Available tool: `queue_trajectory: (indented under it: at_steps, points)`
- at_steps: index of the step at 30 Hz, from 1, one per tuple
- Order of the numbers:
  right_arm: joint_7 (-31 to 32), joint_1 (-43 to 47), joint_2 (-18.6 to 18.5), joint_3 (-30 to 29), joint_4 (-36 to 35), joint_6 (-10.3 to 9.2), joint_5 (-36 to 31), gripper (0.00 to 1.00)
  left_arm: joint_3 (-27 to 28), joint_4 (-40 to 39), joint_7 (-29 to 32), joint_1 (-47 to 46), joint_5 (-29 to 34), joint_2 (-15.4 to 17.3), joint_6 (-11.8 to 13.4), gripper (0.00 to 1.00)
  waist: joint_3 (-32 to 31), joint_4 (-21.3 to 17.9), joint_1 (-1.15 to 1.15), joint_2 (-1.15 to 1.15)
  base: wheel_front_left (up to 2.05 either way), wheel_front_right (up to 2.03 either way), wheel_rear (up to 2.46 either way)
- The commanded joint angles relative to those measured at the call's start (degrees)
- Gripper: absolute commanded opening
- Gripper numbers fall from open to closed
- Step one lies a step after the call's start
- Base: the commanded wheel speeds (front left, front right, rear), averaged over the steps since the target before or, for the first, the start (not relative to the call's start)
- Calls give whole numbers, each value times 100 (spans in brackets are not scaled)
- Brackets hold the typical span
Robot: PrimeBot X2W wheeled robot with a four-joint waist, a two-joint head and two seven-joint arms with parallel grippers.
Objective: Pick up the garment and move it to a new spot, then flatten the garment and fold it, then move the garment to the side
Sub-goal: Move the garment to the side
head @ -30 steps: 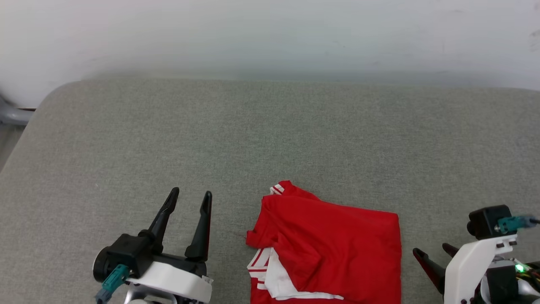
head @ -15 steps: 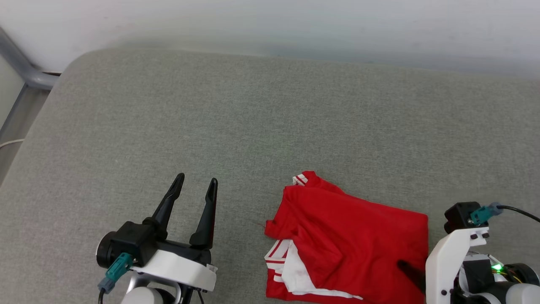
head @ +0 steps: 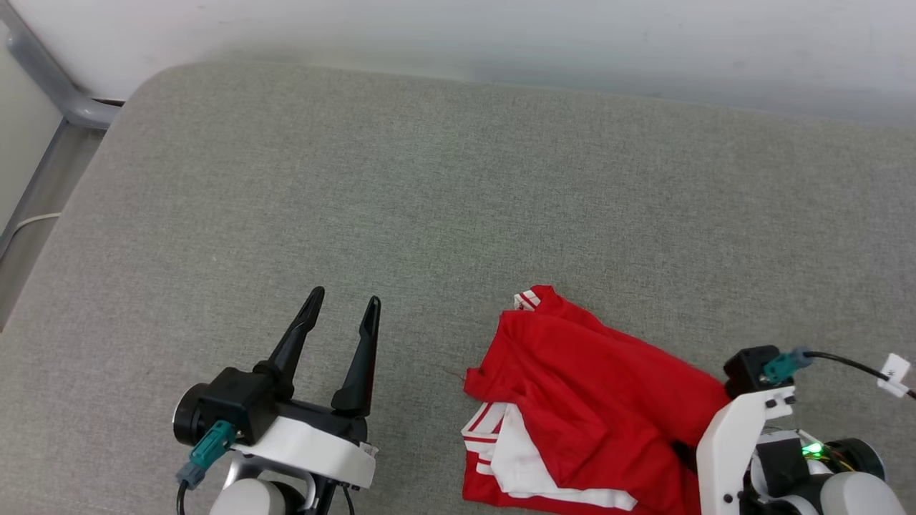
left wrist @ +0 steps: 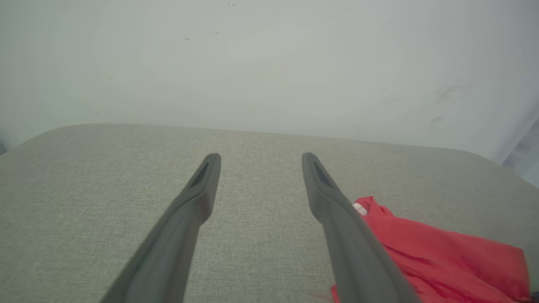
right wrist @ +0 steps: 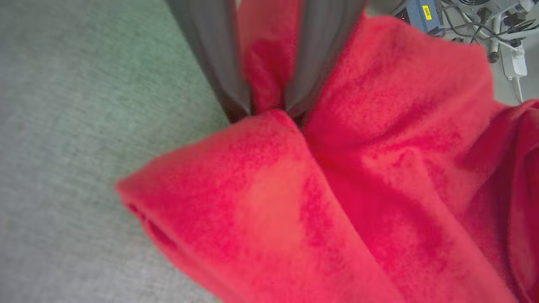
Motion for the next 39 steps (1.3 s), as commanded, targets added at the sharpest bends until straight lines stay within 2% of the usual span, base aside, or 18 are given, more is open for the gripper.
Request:
queue_trajectory:
  at_steps: [1, 6, 12, 19, 24, 27, 30, 33, 39]
  points:
    - [-60, 77, -15, 142, 255, -2, 26, 0, 10, 14, -12, -35, 42, 8, 3, 100, -42, -24, 0, 0, 0, 0, 0]
    - [-380, -154, -317, 227, 209, -7, -64, 0, -17, 10, -12, 24, 19, 7, 3, 100, -125, -131, 0, 0, 0, 0, 0]
    - [-599, -499, -1187, 741, -96, -7, -320, 0, -143, -1, -12, 53, -19, 18, 3, 100, -152, -462, 0, 0, 0, 0, 0]
    - [-854, -1120, -2784, 1494, -405, -6, -650, 0, -369, -95, -12, -111, -43, 72, 3, 100, 71, -1079, 0, 0, 0, 0, 0]
    - [-1408, -1649, -3902, 1893, -130, -6, -856, 0, -692, -146, -12, -369, 21, 175, 4, 100, 508, -1480, 0, 0, 0, 0, 0]
    - [-1791, -1956, -4381, 1912, 169, -6, -905, 0, -882, -196, -12, -558, 32, 236, 3, 100, 781, -1661, 0, 0, 0, 0, 0]
    - [-2190, -2255, -4671, 1832, 519, -6, -945, 0, -1006, -252, -12, -720, 37, 323, 4, 100, 1043, -1829, 0, 0, 0, 0, 0]
    - [-2526, -2467, -4788, 1684, 959, -6, -980, 0, -1138, -341, -12, -884, 65, 405, 3, 100, 1264, -1949, 0, 0, 0, 0, 0]
    - [-3052, -2735, -4671, 1306, 1891, -6, -1104, 0, -1280, -603, -12, -1137, 142, 593, 3, 100, 1677, -2102, 0, 0, 0, 0, 0]
